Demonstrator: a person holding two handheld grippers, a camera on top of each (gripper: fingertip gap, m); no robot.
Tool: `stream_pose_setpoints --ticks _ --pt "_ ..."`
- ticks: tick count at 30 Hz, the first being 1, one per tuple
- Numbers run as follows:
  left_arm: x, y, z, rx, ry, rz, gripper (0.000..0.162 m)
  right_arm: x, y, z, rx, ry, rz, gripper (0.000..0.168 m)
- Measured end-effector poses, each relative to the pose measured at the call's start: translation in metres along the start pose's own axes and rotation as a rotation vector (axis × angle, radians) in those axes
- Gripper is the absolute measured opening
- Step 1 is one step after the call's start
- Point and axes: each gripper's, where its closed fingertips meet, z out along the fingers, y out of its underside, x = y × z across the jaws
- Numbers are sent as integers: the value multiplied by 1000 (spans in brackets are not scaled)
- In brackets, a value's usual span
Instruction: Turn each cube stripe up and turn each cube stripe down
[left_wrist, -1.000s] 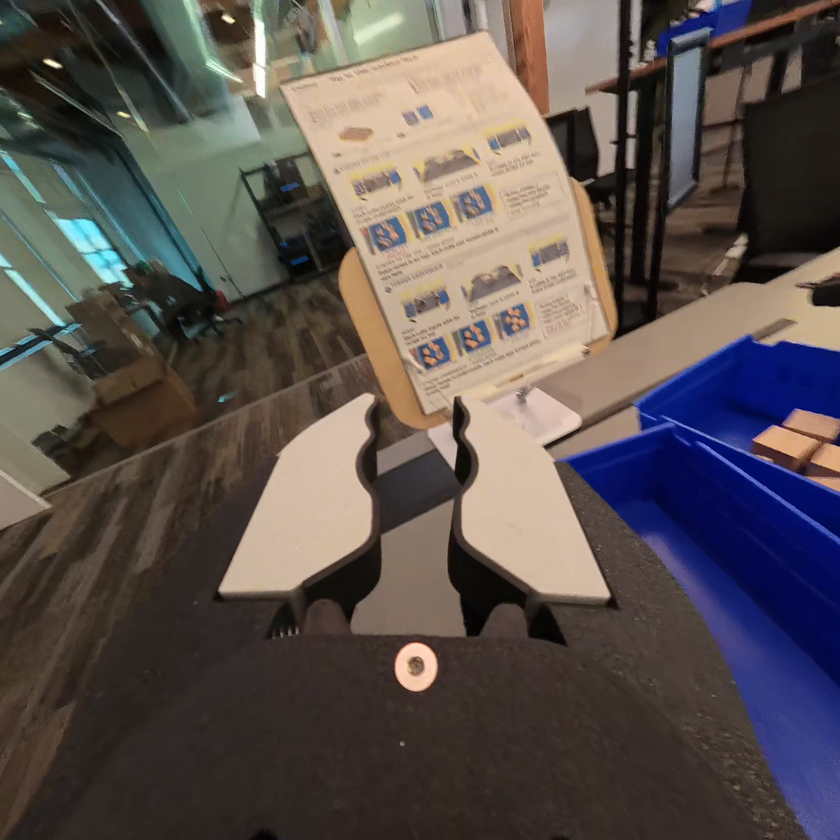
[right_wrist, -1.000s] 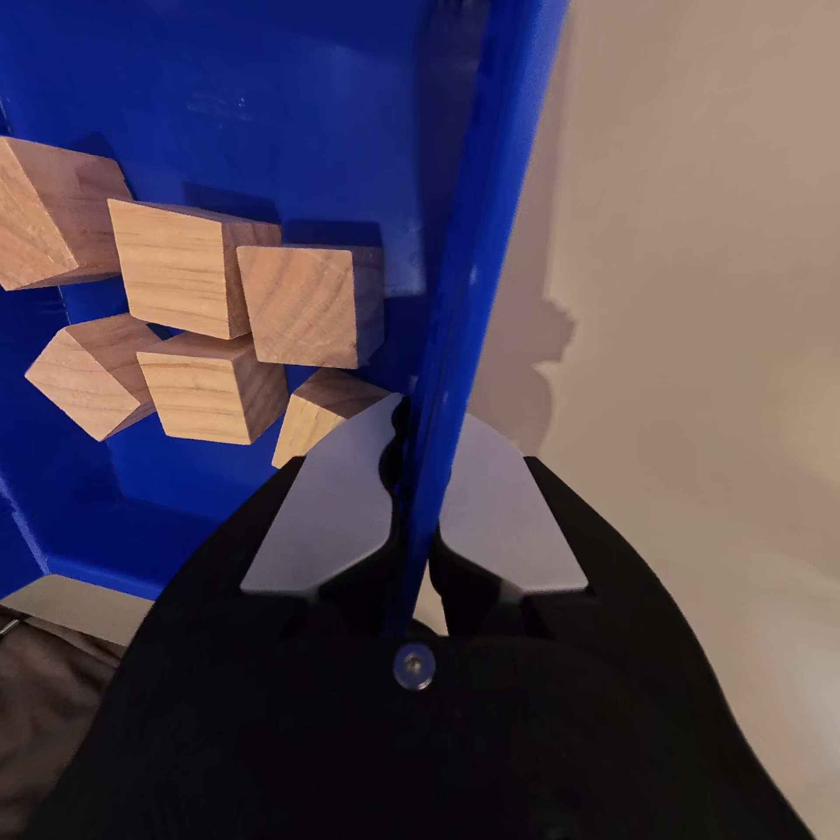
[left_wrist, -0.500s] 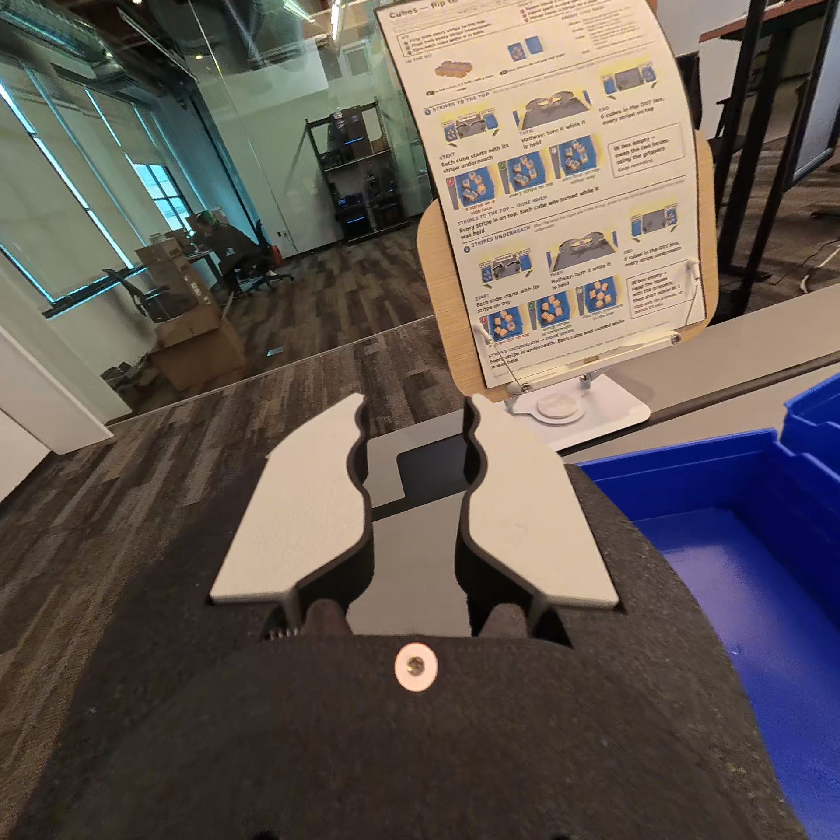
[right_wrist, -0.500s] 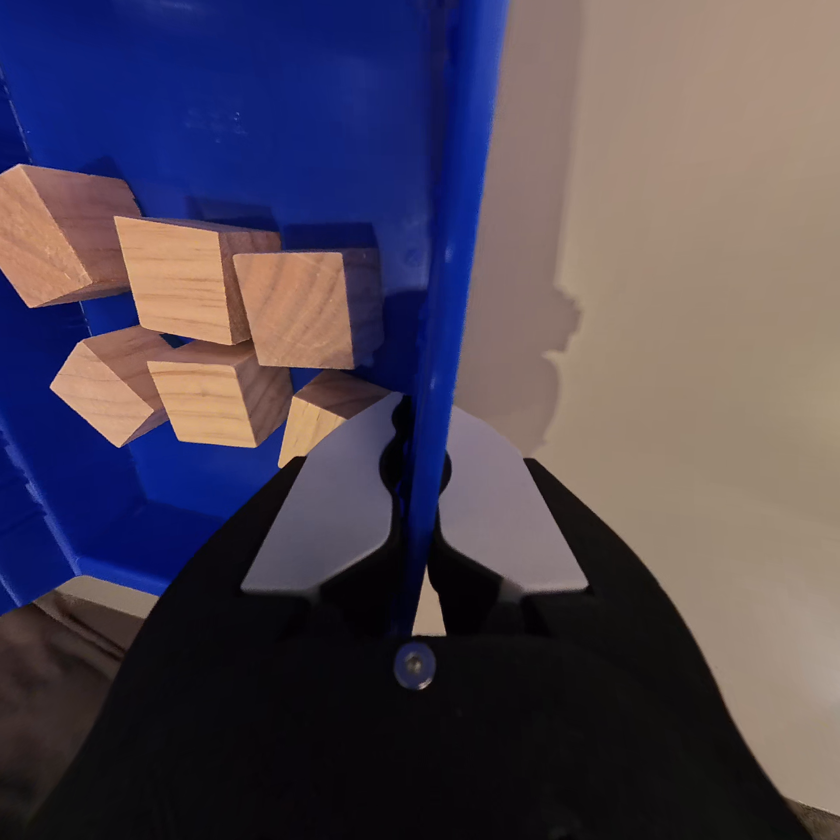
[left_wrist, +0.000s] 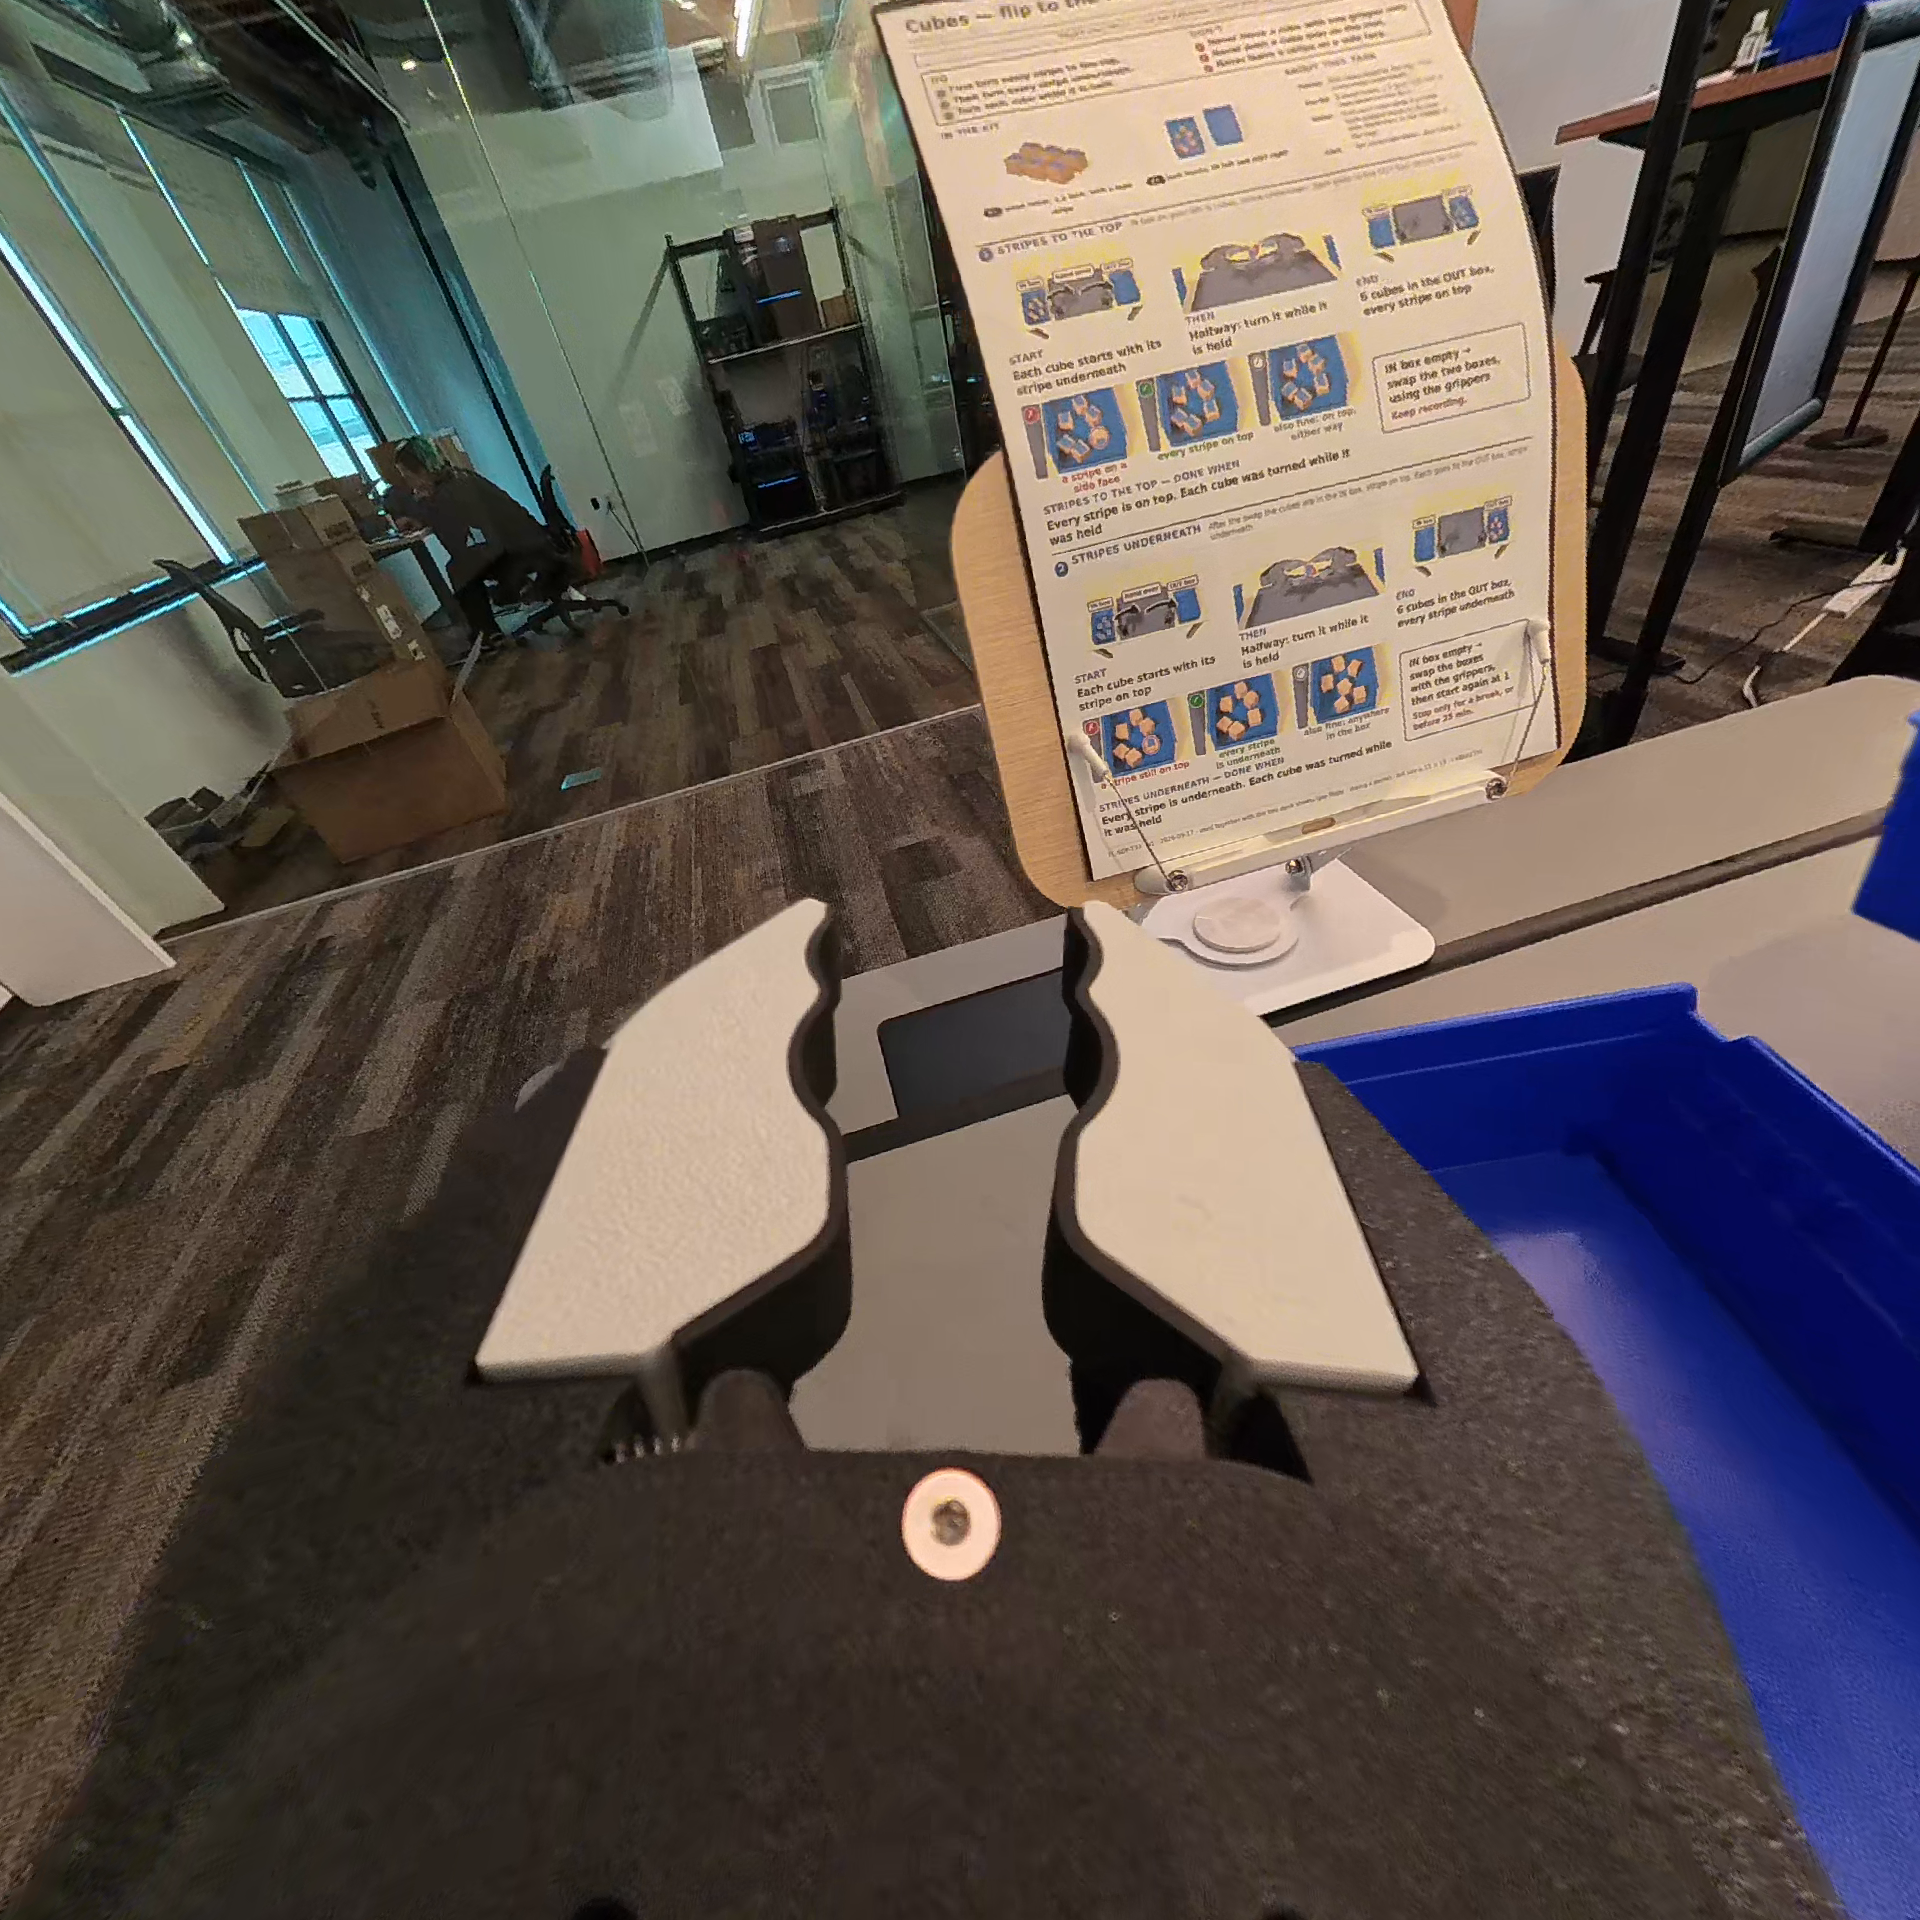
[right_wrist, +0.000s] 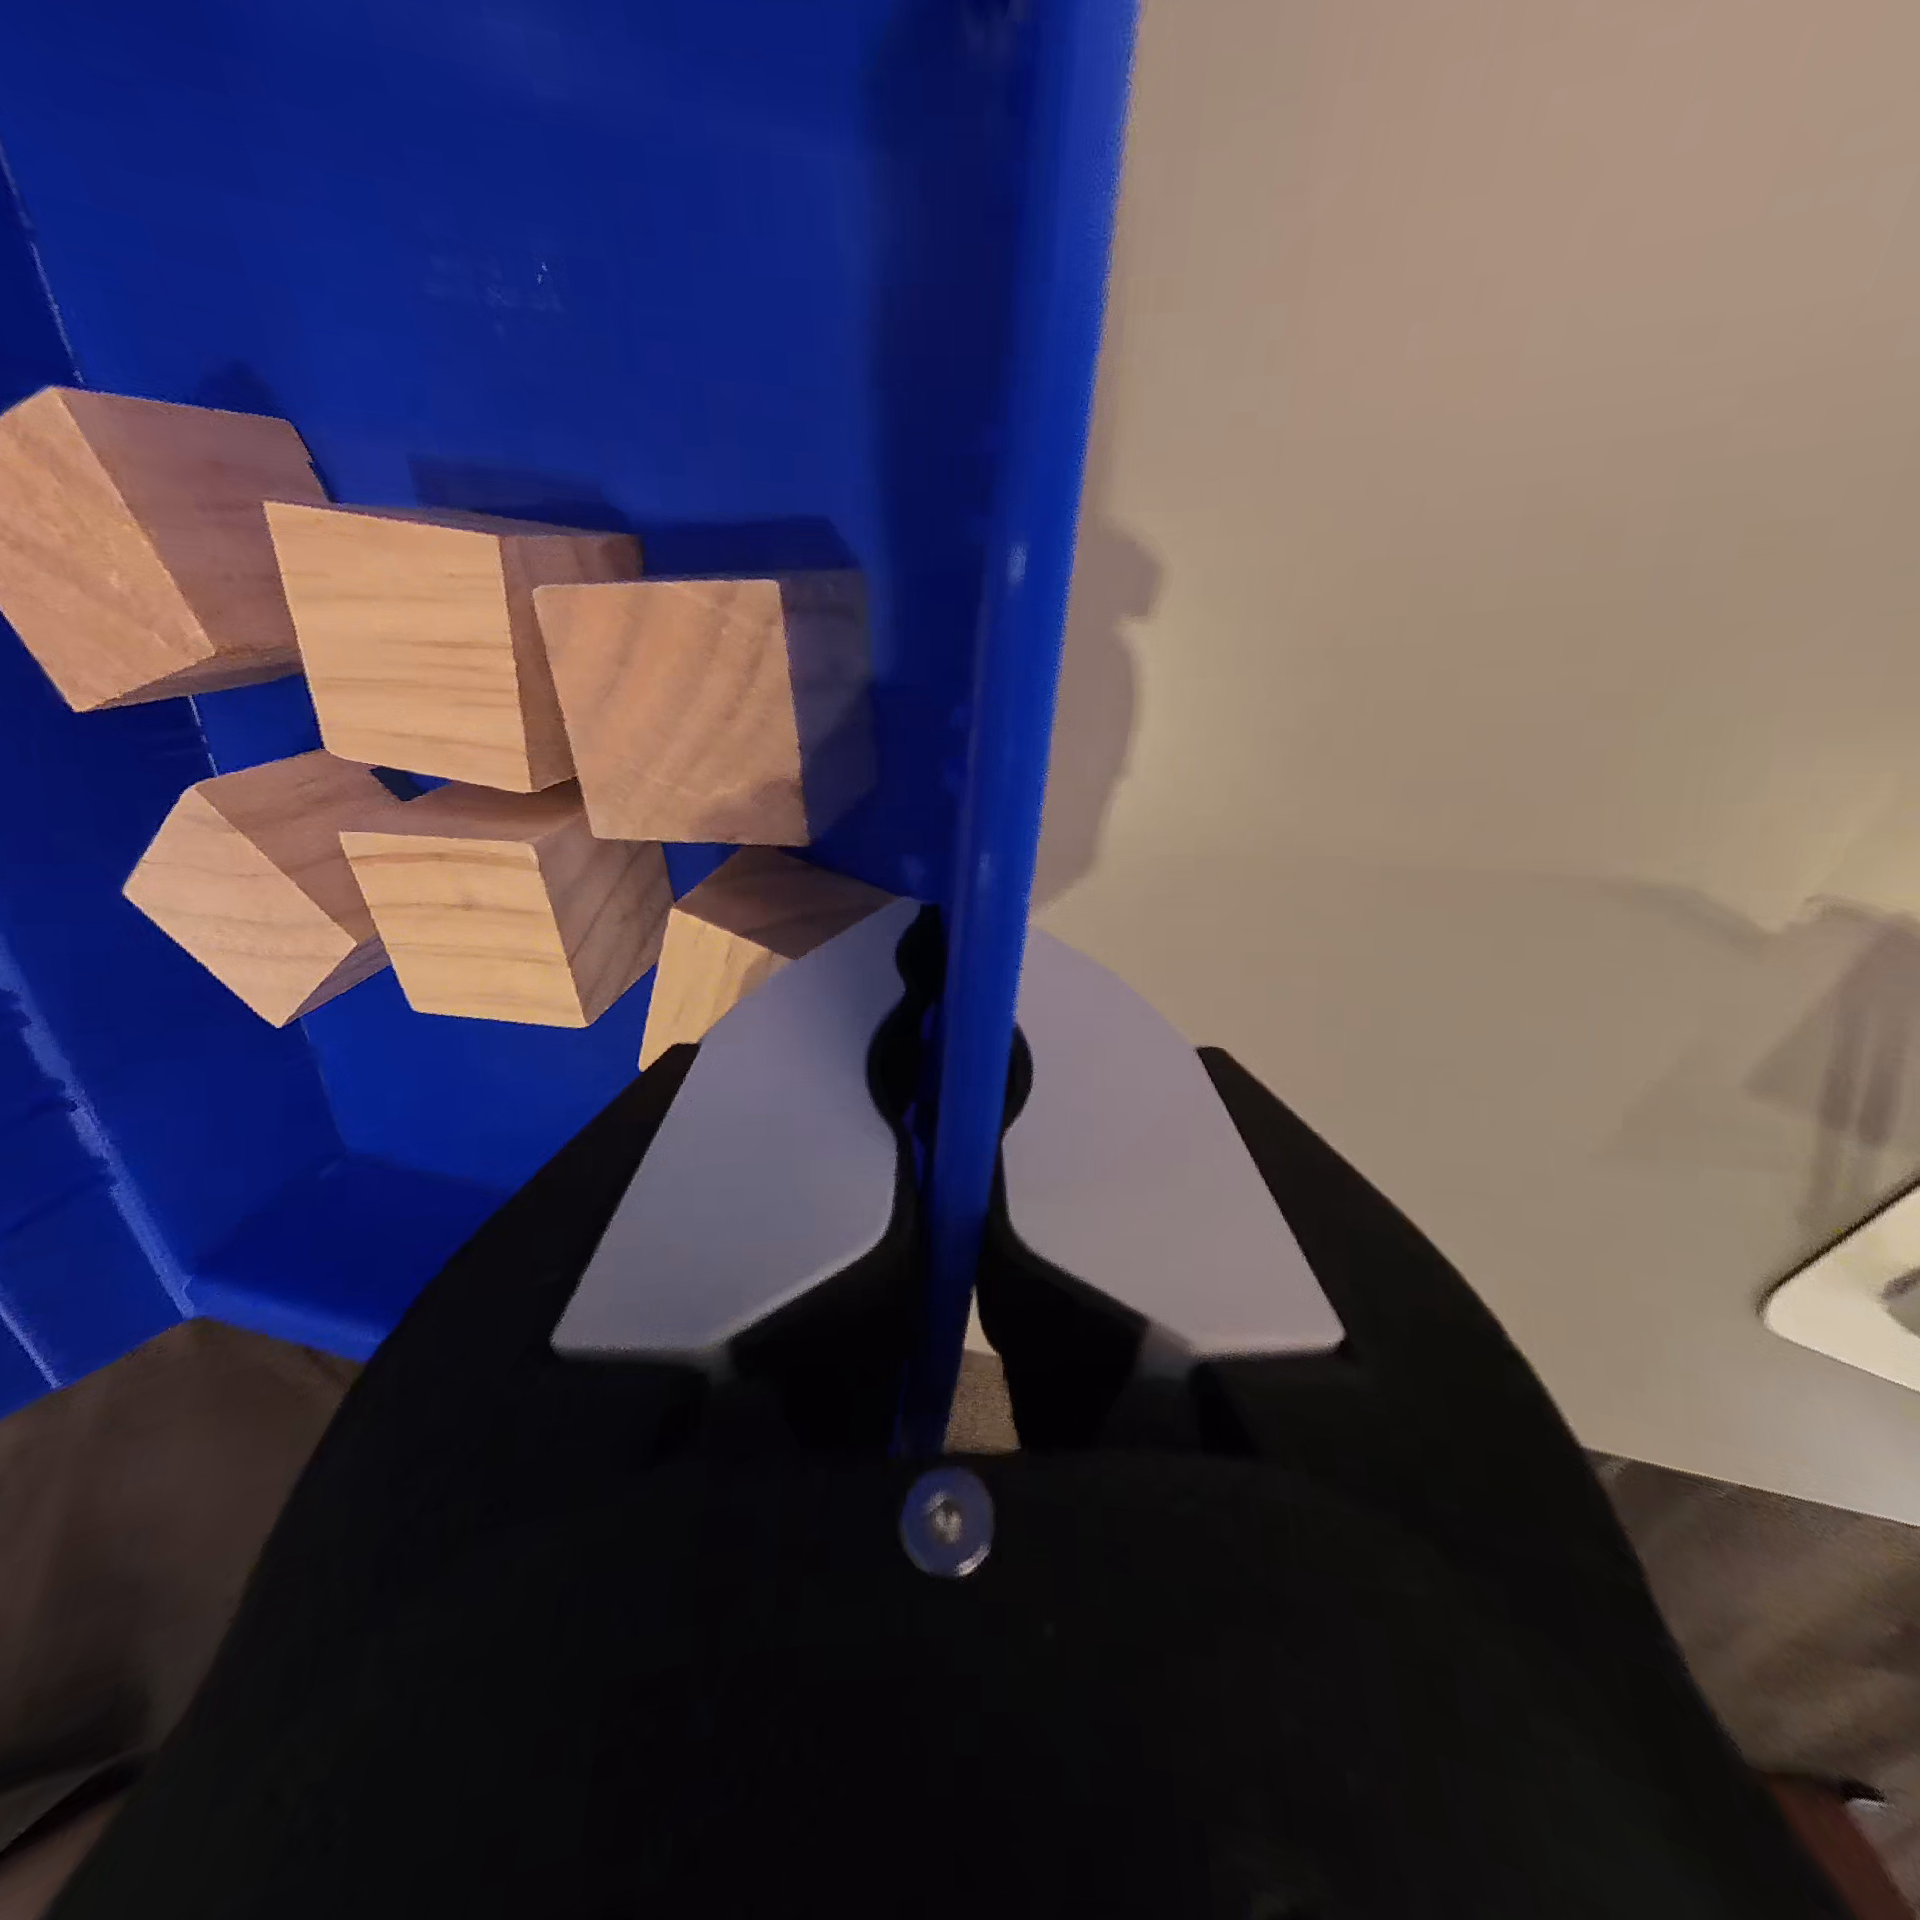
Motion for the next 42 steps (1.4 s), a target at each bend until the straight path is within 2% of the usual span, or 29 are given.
stream_pose_setpoints --ticks 5,9,17,20,25,31,37,42 --pt "-9 -3 -18 1 2 -33 41 -90 -55 -55 15 -37 -156 8" --pt "-4 -13 -42 16 35 -86 39 -196 -106 -64 36 -107 -329 7" --pt "1 -47 -114 194 9 -56 40 -401 -179 -13 -3 -197 -622 7" --pt "4 -56 -144 280 87 -99 37 -467 -196 14 -28 -229 -680 8" --pt "-16 -57 -164 338 62 -136 36 -559 -216 53 -50 -279 -747 8" --pt "-38 -34 -147 235 78 -191 42 -618 -220 109 -64 -275 -789 7" --pt "-48 -33 -149 260 87 -233 41 -622 -209 174 -145 -252 -749 8" --pt "-45 -33 -149 258 111 -223 41 -622 -205 193 -140 -259 -722 8"
